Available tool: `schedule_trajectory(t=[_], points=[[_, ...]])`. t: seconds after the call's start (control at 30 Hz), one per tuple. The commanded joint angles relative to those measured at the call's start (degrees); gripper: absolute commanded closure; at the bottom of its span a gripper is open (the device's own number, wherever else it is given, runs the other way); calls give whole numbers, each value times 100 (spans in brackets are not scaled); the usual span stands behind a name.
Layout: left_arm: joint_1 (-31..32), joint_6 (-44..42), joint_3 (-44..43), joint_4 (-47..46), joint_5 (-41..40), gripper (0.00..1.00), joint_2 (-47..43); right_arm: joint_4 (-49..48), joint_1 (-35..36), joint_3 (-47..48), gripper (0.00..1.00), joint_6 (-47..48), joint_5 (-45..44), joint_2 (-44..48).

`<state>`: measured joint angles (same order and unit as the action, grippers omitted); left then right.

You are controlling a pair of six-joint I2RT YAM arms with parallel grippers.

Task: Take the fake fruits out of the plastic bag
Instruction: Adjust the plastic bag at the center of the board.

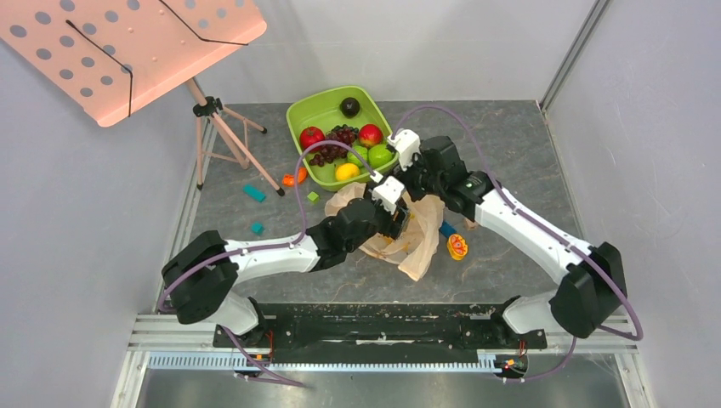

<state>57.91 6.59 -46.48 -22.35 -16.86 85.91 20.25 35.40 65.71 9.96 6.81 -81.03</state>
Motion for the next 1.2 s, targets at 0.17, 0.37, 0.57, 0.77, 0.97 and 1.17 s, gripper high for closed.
schedule_trajectory(t=[0.17,0.37,0.57,0.77,0.97,1.17], points=[[-368,-1274,391,-103,871,28,37,-192,-588,373,2,-1658,-33,1087],[-368,-1287,734,220,1409,28,-89,-285,-1079,223,2,-2087,-412,1198],[-368,-1878,1064,-230,1868,28,-33,-346,-1463,56,2,-2423,-308,988],[-359,-2258,649,513,2279,38,91,-346,-1579,-113,2,-2422,-119,823],[-31,-1643,1314,195,2522,39,-777,-406,-1606,-278,2,-2347,-198,836],[161,-1341,1655,292,2797,35,-1119,-504,-1613,-417,2,-2366,-191,837]])
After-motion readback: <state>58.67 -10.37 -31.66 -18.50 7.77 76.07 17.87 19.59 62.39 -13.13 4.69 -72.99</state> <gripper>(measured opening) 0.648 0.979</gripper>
